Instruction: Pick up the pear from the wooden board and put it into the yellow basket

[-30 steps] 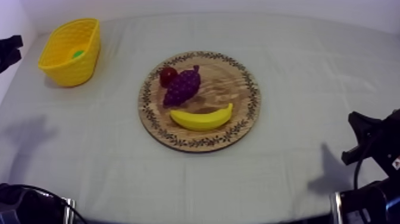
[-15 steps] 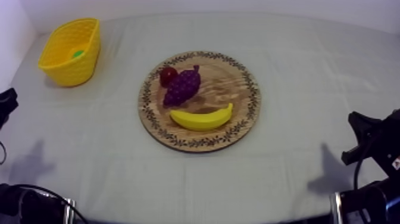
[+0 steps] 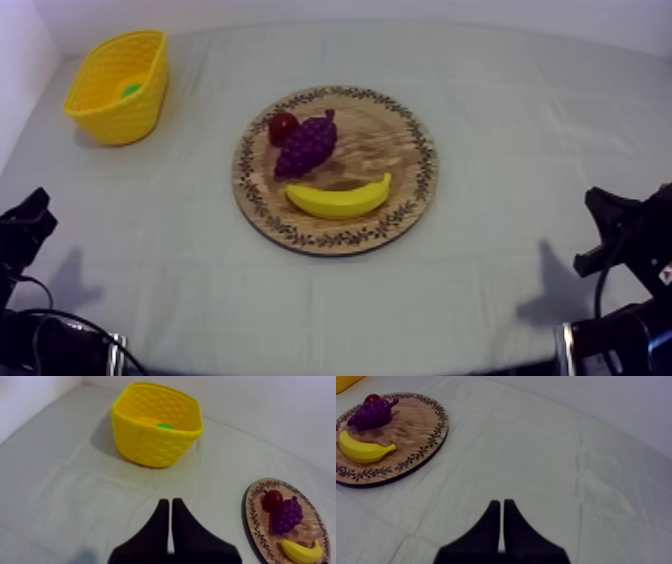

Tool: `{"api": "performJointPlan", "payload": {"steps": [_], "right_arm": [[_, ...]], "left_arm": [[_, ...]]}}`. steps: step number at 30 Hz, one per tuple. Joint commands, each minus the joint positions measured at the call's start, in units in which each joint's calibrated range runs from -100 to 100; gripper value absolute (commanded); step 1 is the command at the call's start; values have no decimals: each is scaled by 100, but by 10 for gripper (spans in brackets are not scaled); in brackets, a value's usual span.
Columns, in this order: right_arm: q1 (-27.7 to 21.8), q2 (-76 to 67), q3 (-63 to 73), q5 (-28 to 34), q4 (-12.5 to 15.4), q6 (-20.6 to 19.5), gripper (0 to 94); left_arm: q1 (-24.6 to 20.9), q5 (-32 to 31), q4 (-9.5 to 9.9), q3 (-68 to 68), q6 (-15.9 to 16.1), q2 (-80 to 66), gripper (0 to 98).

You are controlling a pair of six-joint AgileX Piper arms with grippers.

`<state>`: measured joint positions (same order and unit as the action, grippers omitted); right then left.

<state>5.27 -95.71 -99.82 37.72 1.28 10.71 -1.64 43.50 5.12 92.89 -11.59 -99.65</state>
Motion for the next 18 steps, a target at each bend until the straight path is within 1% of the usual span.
{"api": "performJointPlan", "payload": {"steps": [1,8,11,14,18], "right_arm": [[1,-4,5,2,1,1,4],[1,-4,5,2,1,-3,4],[1,-4,5,2,1,-3,4],[5,-4,5,2,1,-4,4],[8,-4,5,2,1,-2,4]], "left_arm": [[-9,-130,-43,290,245,-3,0],[-39,-234,-121,417,533,-8,0],[-41,-456,-206,496,585,-9,0],[-42,-823,-255,610,391,-9,0],[-42,-991,-274,662,86,-9,0]]}}
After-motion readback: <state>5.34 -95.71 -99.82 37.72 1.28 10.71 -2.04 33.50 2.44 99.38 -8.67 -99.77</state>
